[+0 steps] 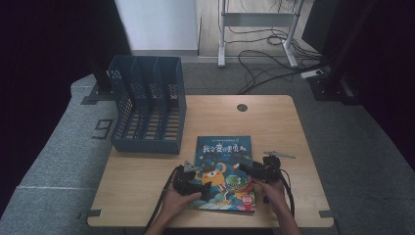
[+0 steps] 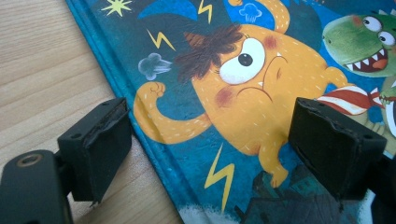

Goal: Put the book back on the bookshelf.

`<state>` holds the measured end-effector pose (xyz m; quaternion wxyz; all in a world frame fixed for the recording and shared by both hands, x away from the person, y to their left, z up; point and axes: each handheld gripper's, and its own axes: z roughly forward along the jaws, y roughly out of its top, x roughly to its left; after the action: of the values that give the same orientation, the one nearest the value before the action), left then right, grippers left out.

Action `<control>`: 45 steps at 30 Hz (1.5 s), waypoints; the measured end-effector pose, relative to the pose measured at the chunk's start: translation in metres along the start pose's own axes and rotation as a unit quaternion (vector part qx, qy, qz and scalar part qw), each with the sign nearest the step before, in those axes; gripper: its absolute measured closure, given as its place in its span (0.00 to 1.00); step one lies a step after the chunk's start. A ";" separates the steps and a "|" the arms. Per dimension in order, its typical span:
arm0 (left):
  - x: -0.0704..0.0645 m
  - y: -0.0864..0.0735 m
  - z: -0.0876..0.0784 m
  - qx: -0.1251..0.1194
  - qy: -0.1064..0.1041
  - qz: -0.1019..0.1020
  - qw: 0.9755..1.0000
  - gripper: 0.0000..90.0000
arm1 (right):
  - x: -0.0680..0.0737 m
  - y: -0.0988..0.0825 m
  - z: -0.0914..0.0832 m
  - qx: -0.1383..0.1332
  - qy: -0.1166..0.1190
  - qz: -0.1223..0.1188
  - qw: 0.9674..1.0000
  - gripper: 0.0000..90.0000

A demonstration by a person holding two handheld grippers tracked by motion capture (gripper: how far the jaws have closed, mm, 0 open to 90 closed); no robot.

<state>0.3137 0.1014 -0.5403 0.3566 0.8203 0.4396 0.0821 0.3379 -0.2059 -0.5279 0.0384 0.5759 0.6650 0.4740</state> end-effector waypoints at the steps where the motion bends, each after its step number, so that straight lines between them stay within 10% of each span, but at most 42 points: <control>1: 0.000 0.000 0.000 0.001 -0.001 -0.002 1.000 0.14 | -0.003 0.001 -0.002 -0.002 0.013 0.009 1.000 0.30; 14: 0.002 0.000 -0.001 0.003 -0.007 0.000 1.000 0.14 | -0.012 0.002 -0.005 0.001 0.048 0.041 0.998 0.33; 45: 0.000 0.001 0.001 0.003 0.008 0.011 1.000 0.15 | -0.009 -0.006 0.012 0.043 -0.020 -0.014 0.999 0.33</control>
<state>0.3147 0.1005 -0.5409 0.3498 0.8254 0.4337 0.0908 0.3439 -0.2055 -0.5436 0.0337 0.5768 0.6919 0.4329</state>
